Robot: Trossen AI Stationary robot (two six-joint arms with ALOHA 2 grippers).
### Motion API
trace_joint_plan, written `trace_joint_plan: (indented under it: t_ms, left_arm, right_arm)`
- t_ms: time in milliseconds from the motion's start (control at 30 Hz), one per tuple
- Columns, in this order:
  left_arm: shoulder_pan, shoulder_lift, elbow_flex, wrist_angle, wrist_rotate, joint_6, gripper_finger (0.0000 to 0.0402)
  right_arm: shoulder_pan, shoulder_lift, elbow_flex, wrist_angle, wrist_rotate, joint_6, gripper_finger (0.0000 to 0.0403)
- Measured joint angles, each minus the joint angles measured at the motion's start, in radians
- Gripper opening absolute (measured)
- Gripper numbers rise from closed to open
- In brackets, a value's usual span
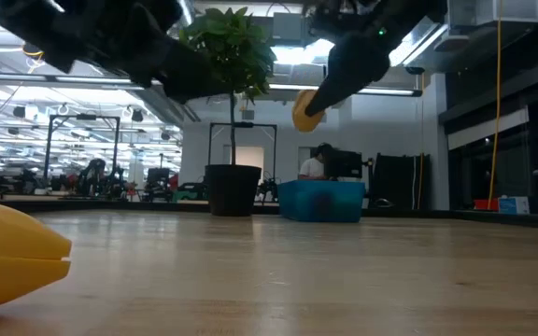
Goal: Pick and placing Produce into tupperware
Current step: Put the potato into the blue bin
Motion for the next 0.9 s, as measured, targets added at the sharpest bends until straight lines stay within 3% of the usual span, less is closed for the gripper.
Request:
trace_joint_plan:
  t_ms: [200, 733, 900]
  left_arm:
    - [-0.049, -0.05, -0.04, 0.0, -0.141, 0.001, 0.0331]
    - [-0.06, -0.045, -0.042, -0.002, -0.143, 0.001, 0.0331]
    - [-0.059, -0.044, -0.042, -0.008, -0.144, 0.005, 0.0331]
  right_arm:
    - [-0.046, 0.005, 0.0, 0.009, -0.043, 0.065, 0.018]
    - [-0.15, 0.002, 0.0, 0.011, -0.064, 0.046, 0.018]
    - [-0.187, -0.07, -0.097, 0.043, -0.068, 0.056, 0.018]
